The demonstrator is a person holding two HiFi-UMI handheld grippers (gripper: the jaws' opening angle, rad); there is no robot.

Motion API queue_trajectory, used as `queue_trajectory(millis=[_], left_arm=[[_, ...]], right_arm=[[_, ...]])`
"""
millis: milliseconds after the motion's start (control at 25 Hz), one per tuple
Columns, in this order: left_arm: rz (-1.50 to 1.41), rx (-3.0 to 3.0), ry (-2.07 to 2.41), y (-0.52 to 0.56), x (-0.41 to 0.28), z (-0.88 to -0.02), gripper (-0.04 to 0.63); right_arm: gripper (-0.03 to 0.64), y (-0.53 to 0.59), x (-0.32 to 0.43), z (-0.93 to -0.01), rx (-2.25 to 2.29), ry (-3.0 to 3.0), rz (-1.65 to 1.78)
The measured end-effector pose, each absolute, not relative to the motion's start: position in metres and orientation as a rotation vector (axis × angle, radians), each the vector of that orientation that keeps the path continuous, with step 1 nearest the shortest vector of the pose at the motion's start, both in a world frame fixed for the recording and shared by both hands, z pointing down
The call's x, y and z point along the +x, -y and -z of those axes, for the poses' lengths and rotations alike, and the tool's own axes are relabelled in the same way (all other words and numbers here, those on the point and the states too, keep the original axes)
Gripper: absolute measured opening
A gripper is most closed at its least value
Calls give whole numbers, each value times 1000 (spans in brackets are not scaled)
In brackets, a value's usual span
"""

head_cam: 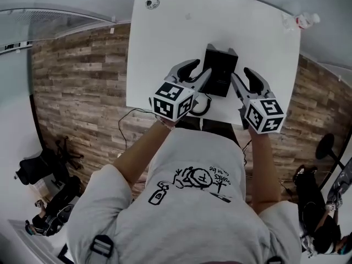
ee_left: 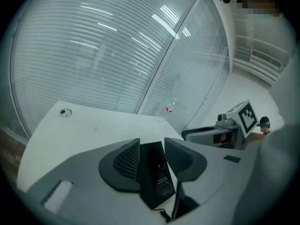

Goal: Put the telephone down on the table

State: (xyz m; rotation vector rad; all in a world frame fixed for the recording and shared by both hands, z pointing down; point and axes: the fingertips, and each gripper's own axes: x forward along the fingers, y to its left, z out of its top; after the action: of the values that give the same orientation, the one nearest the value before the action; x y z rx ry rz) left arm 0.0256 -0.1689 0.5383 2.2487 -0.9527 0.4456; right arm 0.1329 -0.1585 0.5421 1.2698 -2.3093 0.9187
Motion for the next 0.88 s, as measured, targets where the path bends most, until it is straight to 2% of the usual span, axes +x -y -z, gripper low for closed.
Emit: queue_trajectory(millis=[320,880], left_arm=[[-294,2378,1021,178,22,-450,140],[-76,2575,1054,161,27,-331,91]], right_arm=[[132,166,141,-444,1349,2436,-665],[81,144,123,-320,1372,2594,-341]])
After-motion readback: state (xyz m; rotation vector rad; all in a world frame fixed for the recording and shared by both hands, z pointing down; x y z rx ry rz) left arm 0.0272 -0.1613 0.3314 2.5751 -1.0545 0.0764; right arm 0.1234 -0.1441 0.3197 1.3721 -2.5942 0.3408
